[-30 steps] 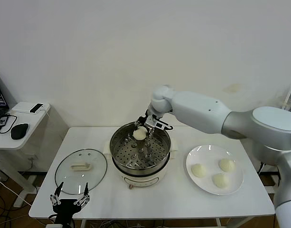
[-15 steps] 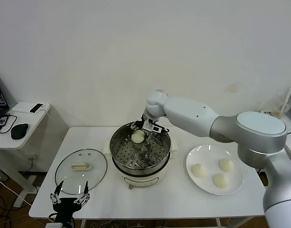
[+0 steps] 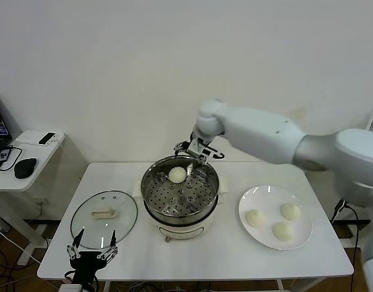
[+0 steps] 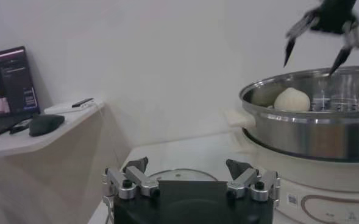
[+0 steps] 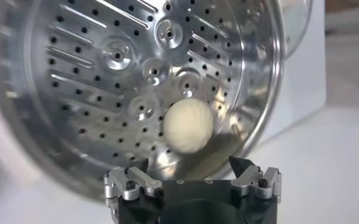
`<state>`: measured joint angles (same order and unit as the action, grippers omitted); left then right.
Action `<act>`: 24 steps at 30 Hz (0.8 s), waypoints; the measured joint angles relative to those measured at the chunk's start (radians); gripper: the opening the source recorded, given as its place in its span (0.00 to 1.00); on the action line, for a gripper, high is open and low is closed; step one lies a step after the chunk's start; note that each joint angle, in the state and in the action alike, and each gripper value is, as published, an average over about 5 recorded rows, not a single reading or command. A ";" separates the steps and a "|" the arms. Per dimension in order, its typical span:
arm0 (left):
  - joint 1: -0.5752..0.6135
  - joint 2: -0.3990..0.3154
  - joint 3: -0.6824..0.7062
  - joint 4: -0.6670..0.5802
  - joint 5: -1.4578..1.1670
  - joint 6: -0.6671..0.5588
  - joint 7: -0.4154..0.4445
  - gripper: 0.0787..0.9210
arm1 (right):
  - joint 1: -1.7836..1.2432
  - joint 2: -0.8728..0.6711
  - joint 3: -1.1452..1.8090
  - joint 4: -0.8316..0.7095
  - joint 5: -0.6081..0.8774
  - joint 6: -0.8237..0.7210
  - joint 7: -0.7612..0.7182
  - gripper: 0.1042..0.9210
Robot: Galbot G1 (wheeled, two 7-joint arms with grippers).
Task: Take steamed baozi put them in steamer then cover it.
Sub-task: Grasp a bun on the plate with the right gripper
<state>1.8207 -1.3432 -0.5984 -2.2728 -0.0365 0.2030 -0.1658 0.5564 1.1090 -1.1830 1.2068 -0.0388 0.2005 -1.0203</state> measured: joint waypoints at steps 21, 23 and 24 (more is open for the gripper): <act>-0.024 0.062 -0.003 0.005 -0.019 0.009 0.005 0.88 | -0.152 -0.551 0.128 0.308 0.043 -0.310 -0.025 0.88; -0.027 0.066 -0.004 0.009 -0.019 0.011 0.007 0.88 | -0.209 -0.576 0.161 0.322 0.030 -0.325 -0.019 0.88; -0.028 0.069 -0.004 0.011 -0.019 0.013 0.008 0.88 | -0.238 -0.586 0.178 0.327 0.023 -0.331 -0.017 0.88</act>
<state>1.7923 -1.2746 -0.6023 -2.2617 -0.0556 0.2157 -0.1580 0.3179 0.5232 -1.0051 1.5335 -0.0158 -0.1303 -1.0371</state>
